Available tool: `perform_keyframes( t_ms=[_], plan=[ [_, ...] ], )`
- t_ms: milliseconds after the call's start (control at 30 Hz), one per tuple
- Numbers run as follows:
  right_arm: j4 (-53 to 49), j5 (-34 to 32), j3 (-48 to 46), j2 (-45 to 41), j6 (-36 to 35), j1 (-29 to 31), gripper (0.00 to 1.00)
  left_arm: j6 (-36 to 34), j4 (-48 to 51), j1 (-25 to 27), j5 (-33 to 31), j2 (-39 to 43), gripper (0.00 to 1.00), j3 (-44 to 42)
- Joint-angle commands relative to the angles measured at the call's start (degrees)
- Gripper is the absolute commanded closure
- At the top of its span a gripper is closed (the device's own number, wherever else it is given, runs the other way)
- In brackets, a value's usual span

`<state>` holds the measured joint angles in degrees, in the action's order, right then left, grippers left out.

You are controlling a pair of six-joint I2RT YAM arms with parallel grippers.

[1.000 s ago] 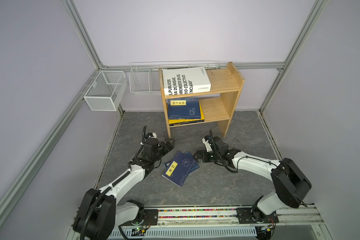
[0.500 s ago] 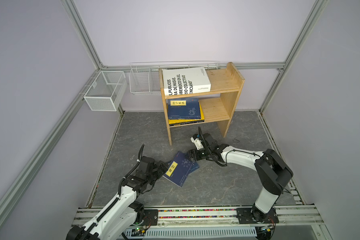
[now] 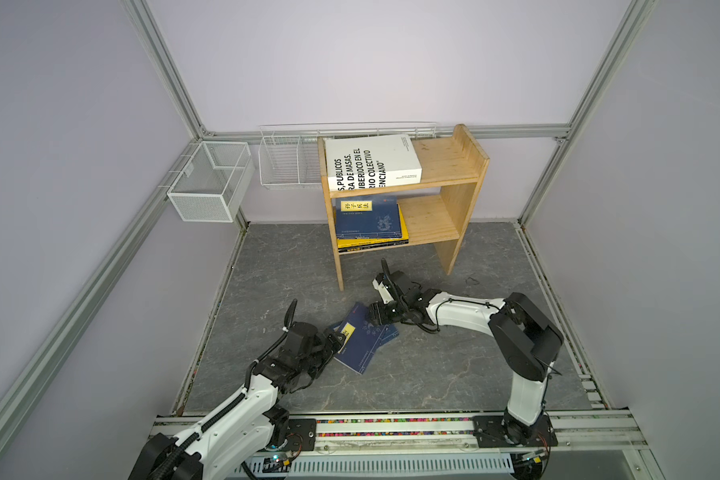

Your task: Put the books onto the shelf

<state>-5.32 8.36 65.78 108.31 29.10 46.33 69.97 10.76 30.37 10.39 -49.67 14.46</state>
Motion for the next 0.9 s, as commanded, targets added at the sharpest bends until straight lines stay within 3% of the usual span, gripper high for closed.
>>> perform_keyframes(
  t_ms=[0, 267, 567, 867],
  plan=[
    [-2.5, -1.24, 0.21, 2.38, 1.11, 1.45, 0.4, 1.97, 0.31, 0.44, -0.79, -0.67, 0.09, -1.01],
    [-2.85, -1.91, -0.93, 4.15, 2.54, 2.67, 0.45, 3.07, -16.26, 0.39, -2.84, -4.76, 0.08, -5.59],
    [-3.39, -2.21, -1.38, 6.18, 2.86, 2.7, 0.47, 0.68, -12.4, 0.39, -5.88, 8.35, 0.08, -0.07],
    [-3.56, -1.33, -0.31, 7.49, 3.18, 2.64, 0.48, 3.77, -19.08, 0.39, -3.84, 13.27, 0.09, 0.23]
  ],
)
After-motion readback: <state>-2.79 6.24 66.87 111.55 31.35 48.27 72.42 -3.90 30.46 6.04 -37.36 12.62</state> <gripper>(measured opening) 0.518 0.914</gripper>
